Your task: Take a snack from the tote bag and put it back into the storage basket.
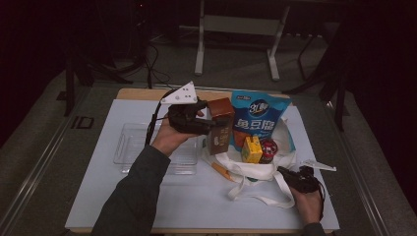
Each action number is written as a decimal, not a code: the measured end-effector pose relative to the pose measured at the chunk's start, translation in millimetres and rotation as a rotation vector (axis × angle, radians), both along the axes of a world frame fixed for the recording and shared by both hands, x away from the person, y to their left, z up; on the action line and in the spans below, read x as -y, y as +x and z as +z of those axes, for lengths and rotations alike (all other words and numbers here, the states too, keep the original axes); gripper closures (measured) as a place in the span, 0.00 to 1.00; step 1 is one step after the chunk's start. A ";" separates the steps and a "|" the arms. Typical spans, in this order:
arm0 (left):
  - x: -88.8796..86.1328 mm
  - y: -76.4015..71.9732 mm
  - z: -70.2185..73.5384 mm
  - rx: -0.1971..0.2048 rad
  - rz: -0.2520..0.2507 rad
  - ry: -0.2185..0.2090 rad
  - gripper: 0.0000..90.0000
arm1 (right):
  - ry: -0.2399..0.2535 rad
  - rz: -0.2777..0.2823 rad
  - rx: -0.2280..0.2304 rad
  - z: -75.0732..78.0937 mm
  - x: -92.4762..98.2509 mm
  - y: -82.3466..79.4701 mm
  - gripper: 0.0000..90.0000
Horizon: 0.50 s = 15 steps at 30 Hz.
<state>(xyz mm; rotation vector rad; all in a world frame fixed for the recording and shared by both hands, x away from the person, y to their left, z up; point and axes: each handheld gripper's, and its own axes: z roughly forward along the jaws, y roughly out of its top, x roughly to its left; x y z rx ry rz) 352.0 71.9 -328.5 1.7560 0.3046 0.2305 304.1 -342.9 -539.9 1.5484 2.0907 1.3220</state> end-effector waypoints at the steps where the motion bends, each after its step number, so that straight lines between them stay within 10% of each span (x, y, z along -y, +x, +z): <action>1: -1.1 0.2 0.1 0.000 -0.001 0.003 0.48 | 0.000 0.000 0.001 0.0 0.0 0.0 0.85; 15: -16.1 2.6 -1.3 0.000 -0.003 0.058 0.48 | 0.002 0.000 0.000 -0.1 0.2 0.1 0.85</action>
